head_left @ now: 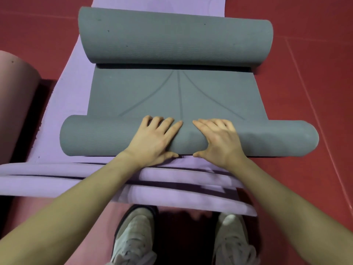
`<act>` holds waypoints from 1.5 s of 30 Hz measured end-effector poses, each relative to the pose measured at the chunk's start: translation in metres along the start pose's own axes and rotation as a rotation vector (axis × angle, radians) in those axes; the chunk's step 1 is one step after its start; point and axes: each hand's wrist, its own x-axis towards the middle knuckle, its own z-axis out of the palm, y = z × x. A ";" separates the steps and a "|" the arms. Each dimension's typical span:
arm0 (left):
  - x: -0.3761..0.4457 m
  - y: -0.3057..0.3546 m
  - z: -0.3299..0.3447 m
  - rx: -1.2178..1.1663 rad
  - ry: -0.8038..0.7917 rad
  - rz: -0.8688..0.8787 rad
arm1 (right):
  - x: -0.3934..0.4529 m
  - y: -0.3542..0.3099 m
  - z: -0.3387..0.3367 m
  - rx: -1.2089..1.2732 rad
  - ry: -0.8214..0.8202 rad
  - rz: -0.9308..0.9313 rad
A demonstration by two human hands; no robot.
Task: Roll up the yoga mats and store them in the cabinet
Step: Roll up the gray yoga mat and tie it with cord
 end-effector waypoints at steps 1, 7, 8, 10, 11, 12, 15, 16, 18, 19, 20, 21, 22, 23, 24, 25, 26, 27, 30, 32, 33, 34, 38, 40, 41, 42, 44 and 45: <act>-0.005 0.004 -0.001 -0.005 0.004 0.004 | -0.006 -0.002 0.000 0.006 0.003 -0.004; -0.027 0.023 -0.003 -0.007 0.024 0.035 | -0.039 -0.013 -0.001 0.028 -0.027 0.001; -0.029 0.026 0.000 -0.006 0.012 0.032 | -0.043 -0.014 0.001 0.032 -0.051 0.010; -0.032 0.029 0.005 0.000 -0.026 0.024 | -0.047 -0.014 0.004 0.050 -0.099 0.031; -0.033 0.029 0.007 -0.001 -0.044 0.018 | -0.047 -0.014 0.005 0.061 -0.118 0.037; -0.032 0.028 0.007 -0.004 -0.055 0.014 | -0.046 -0.013 0.006 0.069 -0.130 0.038; -0.027 0.023 0.005 -0.010 -0.053 0.034 | -0.042 -0.010 0.005 0.063 -0.136 0.012; -0.027 0.021 0.005 -0.007 -0.039 0.049 | -0.042 -0.009 0.006 0.065 -0.128 0.003; -0.028 0.021 0.007 0.010 0.015 0.072 | -0.043 -0.007 0.007 0.087 -0.109 0.007; -0.029 0.022 0.009 0.020 0.056 0.068 | -0.043 -0.005 0.007 0.093 -0.092 0.011; -0.031 0.024 0.012 0.036 0.106 0.050 | -0.044 -0.003 0.007 0.088 -0.068 0.009; -0.031 0.026 0.014 0.062 0.160 0.021 | -0.043 -0.001 0.007 0.074 -0.042 0.006; -0.030 0.028 0.017 0.093 0.212 -0.005 | -0.042 0.001 0.007 0.057 -0.014 0.007; -0.028 0.031 0.019 0.119 0.253 -0.022 | -0.040 0.002 0.007 0.040 0.015 0.016; -0.024 0.032 0.019 0.134 0.275 -0.031 | -0.037 0.004 0.008 0.023 0.044 0.032; -0.021 0.033 0.019 0.139 0.278 -0.040 | -0.034 0.004 0.010 0.008 0.063 0.054; -0.019 0.032 0.018 0.137 0.263 -0.052 | -0.031 0.004 0.011 -0.005 0.066 0.080; -0.017 0.031 0.018 0.126 0.232 -0.071 | -0.028 0.004 0.011 -0.015 0.059 0.104; -0.010 0.028 0.017 0.080 0.115 -0.178 | -0.017 0.002 0.008 0.013 0.081 0.142; 0.004 0.025 0.014 0.053 0.054 -0.248 | -0.013 0.001 0.006 0.012 0.107 0.116; 0.012 0.022 0.012 0.036 0.022 -0.270 | -0.012 -0.001 0.006 0.003 0.108 0.102; 0.018 0.019 0.010 0.019 0.001 -0.279 | -0.011 -0.003 0.006 -0.008 0.105 0.101; 0.019 0.015 0.004 0.049 0.018 -0.227 | -0.006 -0.008 0.010 -0.050 0.012 0.192; 0.015 0.022 0.004 0.062 0.029 -0.240 | 0.008 -0.006 0.012 -0.055 -0.049 0.218; 0.015 0.026 0.004 0.057 0.019 -0.272 | 0.016 -0.004 0.012 -0.044 -0.071 0.233; 0.018 0.027 0.005 0.049 0.003 -0.310 | 0.024 -0.001 0.011 -0.022 -0.091 0.249; 0.027 0.023 0.007 0.035 -0.039 -0.348 | 0.032 0.001 0.009 0.006 -0.110 0.265; 0.032 0.018 0.009 0.024 -0.064 -0.349 | 0.031 0.001 0.009 -0.010 -0.086 0.249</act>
